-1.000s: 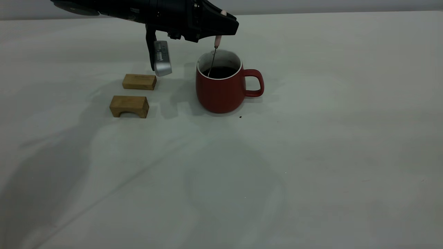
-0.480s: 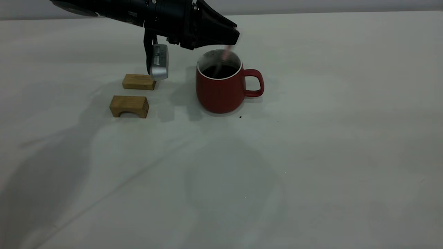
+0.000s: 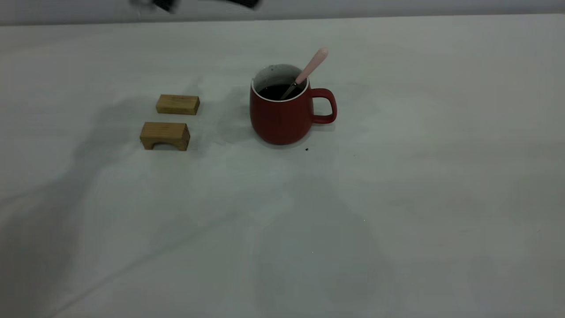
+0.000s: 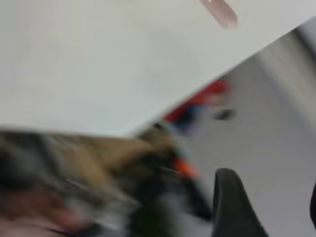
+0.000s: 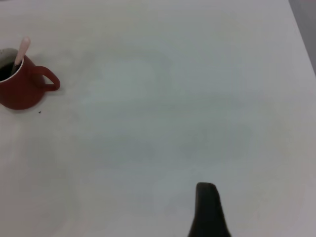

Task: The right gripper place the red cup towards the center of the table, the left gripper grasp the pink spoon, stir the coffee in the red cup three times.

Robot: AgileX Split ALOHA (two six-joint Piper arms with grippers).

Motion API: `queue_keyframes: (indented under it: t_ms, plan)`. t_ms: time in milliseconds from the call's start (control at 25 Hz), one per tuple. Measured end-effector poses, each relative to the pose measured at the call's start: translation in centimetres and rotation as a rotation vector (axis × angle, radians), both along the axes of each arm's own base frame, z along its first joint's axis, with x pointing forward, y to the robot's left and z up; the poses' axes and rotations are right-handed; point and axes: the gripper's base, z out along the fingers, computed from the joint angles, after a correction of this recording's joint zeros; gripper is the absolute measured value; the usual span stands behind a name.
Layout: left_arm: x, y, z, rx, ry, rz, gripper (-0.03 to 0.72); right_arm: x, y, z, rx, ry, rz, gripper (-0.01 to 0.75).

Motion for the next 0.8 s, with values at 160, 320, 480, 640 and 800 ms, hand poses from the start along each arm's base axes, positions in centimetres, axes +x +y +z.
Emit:
queue_keyframes:
  t_ms: [160, 320, 480, 640, 800]
  plan:
    - [-1.9, 1.9, 5.0, 0.232, -0.316, -0.288, 0.444, 0.0, 0.0, 0.0, 0.000, 0.000, 0.000, 0.592]
    - [-4.2, 4.4, 10.5, 0.490, -0.567, -0.514, 0.430, 0.0, 0.0, 0.0, 0.000, 0.000, 0.000, 0.592]
    - [-7.6, 6.5, 17.1, 0.688, -0.764, -0.588, 0.428, 0.0, 0.0, 0.0, 0.000, 0.000, 0.000, 0.592]
    - [-12.4, 8.0, 23.4, 0.796, -0.939, -0.566, 0.427, 0.0, 0.0, 0.0, 0.000, 0.000, 0.000, 0.592]
    - [-17.8, 10.0, 27.6, 0.956, -1.078, -0.615, 0.427, 0.0, 0.0, 0.0, 0.000, 0.000, 0.000, 0.592]
